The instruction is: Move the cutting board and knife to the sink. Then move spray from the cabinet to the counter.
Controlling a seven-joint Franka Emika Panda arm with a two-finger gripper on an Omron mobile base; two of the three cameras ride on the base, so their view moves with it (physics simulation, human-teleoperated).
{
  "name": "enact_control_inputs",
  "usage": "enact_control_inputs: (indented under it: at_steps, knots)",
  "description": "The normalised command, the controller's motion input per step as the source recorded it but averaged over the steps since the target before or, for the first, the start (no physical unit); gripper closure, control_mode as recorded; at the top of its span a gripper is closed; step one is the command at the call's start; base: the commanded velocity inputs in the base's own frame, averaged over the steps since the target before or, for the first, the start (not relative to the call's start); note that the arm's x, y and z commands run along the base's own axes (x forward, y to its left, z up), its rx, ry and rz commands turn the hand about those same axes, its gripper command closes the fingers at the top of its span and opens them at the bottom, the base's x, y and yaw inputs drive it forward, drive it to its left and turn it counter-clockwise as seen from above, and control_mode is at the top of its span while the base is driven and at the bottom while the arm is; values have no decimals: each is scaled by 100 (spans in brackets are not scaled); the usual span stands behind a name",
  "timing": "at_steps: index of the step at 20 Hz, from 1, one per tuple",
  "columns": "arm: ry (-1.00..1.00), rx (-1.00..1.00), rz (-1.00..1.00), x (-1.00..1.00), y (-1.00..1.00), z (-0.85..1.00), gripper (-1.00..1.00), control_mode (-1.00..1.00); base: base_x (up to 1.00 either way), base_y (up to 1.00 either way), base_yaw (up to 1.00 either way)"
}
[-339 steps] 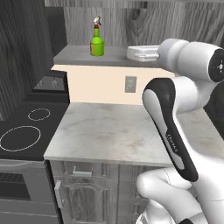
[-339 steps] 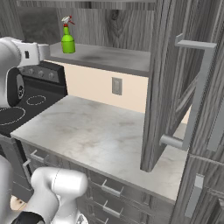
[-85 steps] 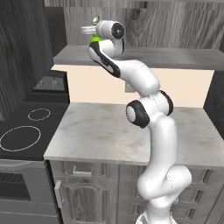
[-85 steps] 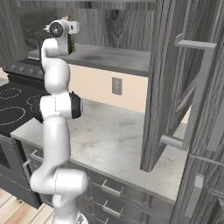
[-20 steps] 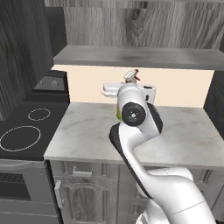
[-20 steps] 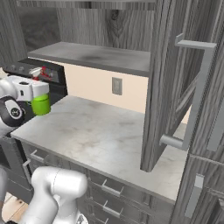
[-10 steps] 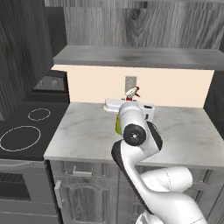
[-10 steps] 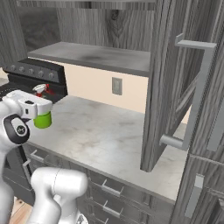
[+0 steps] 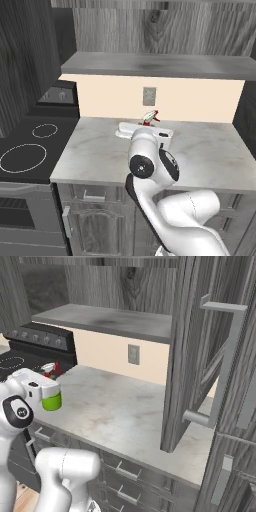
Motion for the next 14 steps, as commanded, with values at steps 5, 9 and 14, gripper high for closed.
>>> enact_control_inputs:
  at_steps: [5, 9, 14]
  knots:
    - [0, 1, -9, 0, 0, -41, 100, -100, 0, 0, 0]
    - [-2, 1, -4, 0, 1, -24, 100, -100, 0, 0, 0]
    - [0, 6, 0, 0, 0, -22, 100, -100, 0, 0, 0]
